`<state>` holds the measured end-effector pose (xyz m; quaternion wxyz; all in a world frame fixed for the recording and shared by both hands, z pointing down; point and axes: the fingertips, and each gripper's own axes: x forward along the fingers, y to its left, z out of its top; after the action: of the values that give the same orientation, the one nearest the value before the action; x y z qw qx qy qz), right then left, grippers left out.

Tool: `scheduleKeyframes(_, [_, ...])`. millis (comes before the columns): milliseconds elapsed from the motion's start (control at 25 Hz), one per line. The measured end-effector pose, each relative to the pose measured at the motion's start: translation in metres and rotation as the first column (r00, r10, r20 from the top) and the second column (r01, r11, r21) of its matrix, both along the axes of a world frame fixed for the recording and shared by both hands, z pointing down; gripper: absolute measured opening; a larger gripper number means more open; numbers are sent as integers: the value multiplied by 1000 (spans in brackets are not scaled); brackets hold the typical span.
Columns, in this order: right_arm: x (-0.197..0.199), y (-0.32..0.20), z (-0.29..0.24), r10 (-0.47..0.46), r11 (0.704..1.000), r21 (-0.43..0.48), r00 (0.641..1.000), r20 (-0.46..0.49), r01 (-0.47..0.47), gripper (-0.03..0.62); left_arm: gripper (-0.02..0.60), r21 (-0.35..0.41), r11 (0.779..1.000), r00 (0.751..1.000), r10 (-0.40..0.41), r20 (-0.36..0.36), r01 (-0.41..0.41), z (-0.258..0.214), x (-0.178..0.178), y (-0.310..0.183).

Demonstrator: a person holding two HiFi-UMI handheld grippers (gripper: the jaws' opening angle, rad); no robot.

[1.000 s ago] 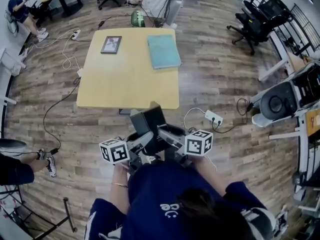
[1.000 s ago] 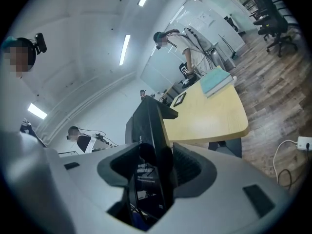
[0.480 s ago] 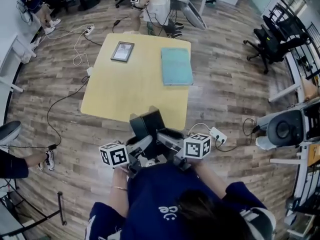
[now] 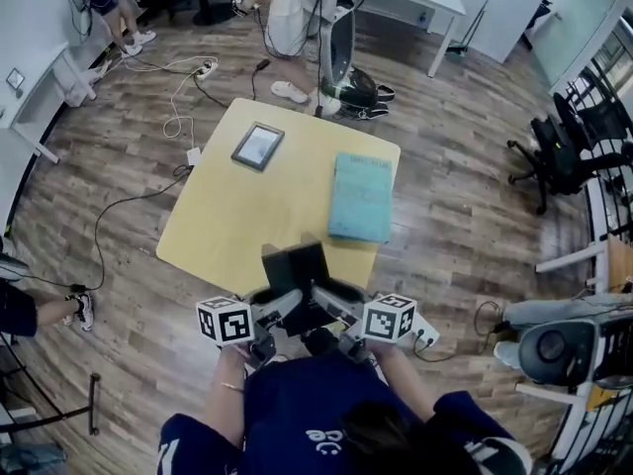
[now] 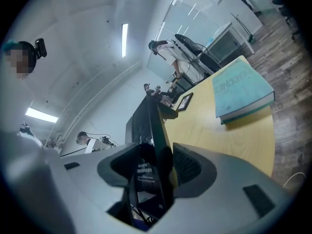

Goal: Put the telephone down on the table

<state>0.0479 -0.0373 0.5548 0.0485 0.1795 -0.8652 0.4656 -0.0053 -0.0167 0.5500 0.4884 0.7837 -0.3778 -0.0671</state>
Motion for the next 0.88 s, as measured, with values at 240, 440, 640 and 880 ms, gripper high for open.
scheduleKeyframes(240, [6, -43, 1, -29, 1000, -10, 1000, 0, 29, 221, 190, -8, 1000, 1000, -28, -1, 28, 0, 7, -41])
scheduleKeyframes(440, [0, -62, -1, -47, 999, -20, 999, -5, 47, 221, 190, -18, 999, 999, -48, -6, 48, -1, 2, -60])
scheduleKeyframes(640, [-14, -68, 1, -44, 999, -20, 999, -18, 44, 221, 190, -22, 999, 999, -42, -21, 41, 2, -14, -66])
scheduleKeyframes(880, [-41, -80, 2, -2, 1000, -23, 1000, -20, 2, 220, 190, -30, 1000, 1000, 0, -27, -1, 3, -42, -80])
